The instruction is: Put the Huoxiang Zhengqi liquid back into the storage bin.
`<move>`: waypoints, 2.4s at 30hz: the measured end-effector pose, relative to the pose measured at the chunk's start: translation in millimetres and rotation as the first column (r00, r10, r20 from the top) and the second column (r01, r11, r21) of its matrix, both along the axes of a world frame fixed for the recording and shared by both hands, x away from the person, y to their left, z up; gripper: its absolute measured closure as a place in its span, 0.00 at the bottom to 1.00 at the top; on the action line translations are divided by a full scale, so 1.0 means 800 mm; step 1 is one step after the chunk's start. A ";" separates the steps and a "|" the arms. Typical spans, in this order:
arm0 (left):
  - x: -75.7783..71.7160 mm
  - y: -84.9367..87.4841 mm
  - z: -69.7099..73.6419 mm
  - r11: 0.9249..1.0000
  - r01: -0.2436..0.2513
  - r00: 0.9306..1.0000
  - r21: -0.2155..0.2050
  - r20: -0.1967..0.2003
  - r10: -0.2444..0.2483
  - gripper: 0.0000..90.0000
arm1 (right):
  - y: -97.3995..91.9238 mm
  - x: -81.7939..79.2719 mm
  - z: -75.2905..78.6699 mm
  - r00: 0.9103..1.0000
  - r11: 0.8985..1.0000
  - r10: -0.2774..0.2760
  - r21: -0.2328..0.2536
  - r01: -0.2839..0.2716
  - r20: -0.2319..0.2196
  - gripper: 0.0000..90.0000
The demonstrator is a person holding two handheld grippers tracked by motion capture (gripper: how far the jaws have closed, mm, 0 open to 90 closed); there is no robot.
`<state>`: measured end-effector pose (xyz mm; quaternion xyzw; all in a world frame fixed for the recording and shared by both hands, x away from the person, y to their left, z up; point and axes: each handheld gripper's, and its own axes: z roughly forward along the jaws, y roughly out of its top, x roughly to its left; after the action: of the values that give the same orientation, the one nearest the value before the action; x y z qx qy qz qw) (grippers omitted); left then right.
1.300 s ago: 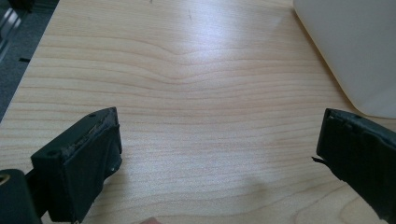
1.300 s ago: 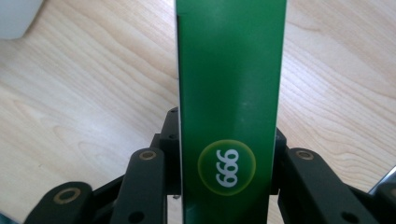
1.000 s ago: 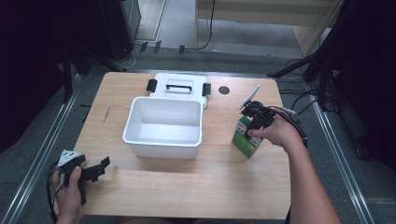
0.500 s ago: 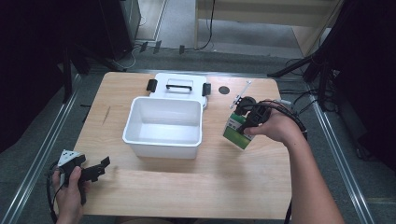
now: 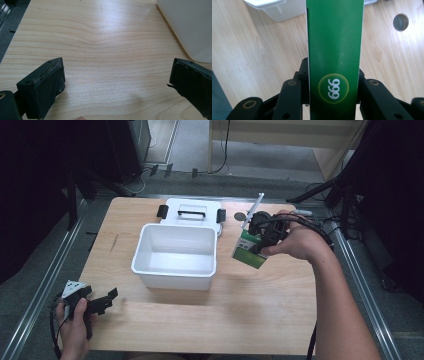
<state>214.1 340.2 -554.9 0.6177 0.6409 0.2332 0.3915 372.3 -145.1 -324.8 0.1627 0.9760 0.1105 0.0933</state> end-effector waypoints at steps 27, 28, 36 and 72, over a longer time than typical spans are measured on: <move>0.000 0.000 0.000 1.000 0.005 1.000 -0.004 -0.008 -0.005 0.01 | 0.072 -0.002 0.057 0.984 0.984 0.176 0.031 -0.177 0.024 0.73; 0.000 0.000 0.000 1.000 0.005 1.000 -0.004 -0.008 -0.005 0.01 | 0.074 -0.002 0.058 0.985 0.985 0.172 0.032 -0.172 0.025 0.73; 0.001 0.000 0.000 1.000 0.004 1.000 -0.008 -0.008 -0.004 0.01 | 0.098 0.000 0.064 0.978 0.978 0.207 0.027 -0.207 0.023 0.73; 0.002 0.001 -0.001 1.000 0.006 1.000 -0.011 -0.010 -0.006 0.01 | 0.184 0.016 0.019 0.931 0.930 0.366 -0.039 -0.366 -0.018 0.73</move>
<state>215.5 340.9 -555.3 0.6188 0.6422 0.2255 0.3922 385.2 2.3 -309.5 -0.0233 0.9918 0.1048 0.0692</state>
